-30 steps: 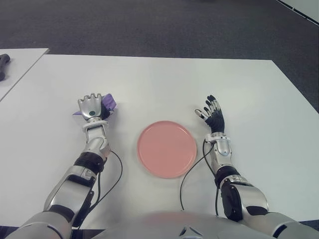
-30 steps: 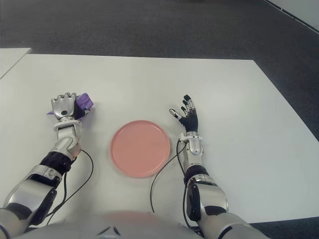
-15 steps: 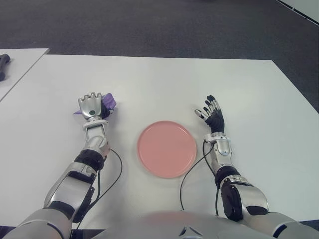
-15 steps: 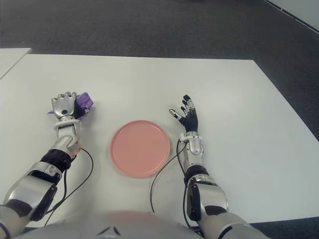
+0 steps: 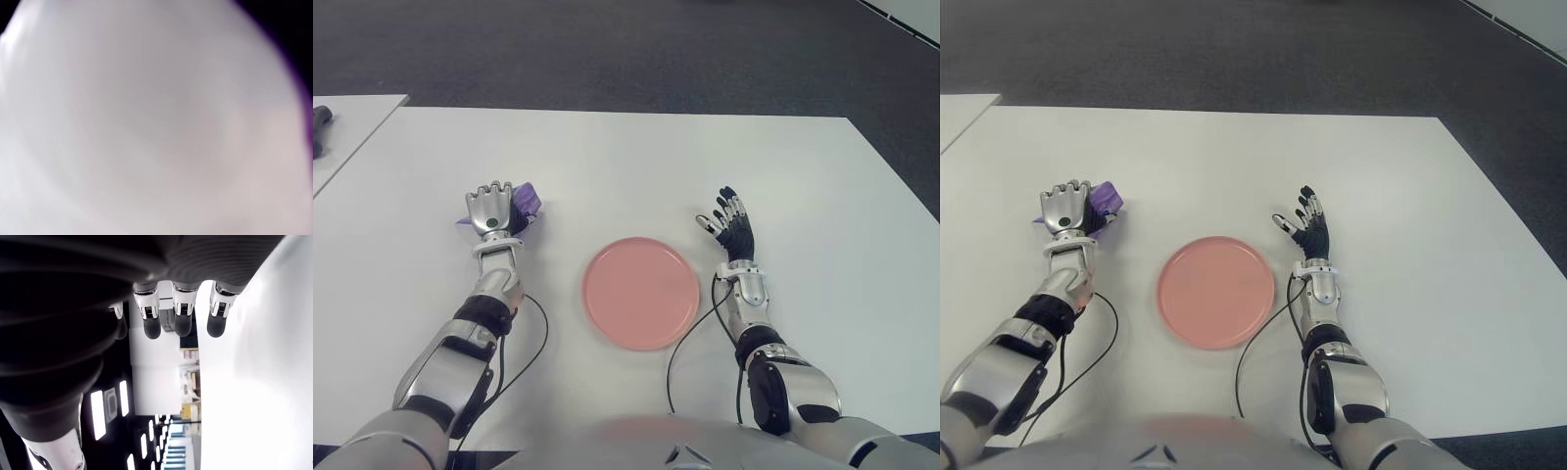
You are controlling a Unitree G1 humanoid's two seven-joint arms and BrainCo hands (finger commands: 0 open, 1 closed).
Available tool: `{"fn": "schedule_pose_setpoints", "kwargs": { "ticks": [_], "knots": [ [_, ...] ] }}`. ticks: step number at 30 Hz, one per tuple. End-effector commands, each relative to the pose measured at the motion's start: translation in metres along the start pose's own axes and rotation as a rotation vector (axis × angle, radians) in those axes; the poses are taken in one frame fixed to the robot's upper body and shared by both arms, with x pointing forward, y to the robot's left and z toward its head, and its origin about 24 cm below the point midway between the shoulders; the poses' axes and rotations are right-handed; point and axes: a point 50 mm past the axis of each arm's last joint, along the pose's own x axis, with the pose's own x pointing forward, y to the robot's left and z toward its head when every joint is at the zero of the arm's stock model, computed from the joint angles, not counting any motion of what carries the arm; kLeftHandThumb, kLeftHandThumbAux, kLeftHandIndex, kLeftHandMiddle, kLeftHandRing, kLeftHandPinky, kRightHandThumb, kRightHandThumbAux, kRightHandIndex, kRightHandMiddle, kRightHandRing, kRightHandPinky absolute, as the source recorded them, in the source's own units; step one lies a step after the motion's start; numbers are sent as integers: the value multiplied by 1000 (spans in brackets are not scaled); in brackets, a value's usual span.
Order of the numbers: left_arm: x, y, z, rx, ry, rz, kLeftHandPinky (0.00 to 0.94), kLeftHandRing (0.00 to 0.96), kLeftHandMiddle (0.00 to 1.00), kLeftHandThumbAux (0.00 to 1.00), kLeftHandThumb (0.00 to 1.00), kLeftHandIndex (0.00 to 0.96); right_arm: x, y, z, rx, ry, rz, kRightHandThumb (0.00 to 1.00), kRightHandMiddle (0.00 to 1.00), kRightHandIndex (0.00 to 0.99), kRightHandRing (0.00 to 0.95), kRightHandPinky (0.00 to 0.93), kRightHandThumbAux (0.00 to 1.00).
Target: Put the tissue paper into the plate.
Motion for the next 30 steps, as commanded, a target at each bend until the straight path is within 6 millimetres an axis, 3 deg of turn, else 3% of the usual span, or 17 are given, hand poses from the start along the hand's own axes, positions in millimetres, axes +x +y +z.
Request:
{"fn": "schedule_pose_setpoints", "kwargs": {
  "ticks": [1,5,15,23,30],
  "knots": [
    [-15,34,28,-106,-93,80,849,813,464,664,855,455,-16,-4,-20,14,105,-27,80,0,6,0,18,783],
    [-16,68,45,-139,-166,229,841,818,499,667,851,422,-16,-4,-19,14,106,-27,80,0,6,0,18,783],
    [-22,115,71,-299,-372,484,853,844,546,667,852,401,-15,-3,-19,15,109,-26,80,0,6,0,18,783],
    [-33,143,90,-493,-628,508,849,852,546,667,854,402,-15,-2,-20,15,112,-26,80,0,6,0,18,783],
    [-35,148,102,-522,-764,470,848,851,544,666,855,402,-15,-1,-20,15,112,-26,80,0,6,0,18,783]
  ]
}}
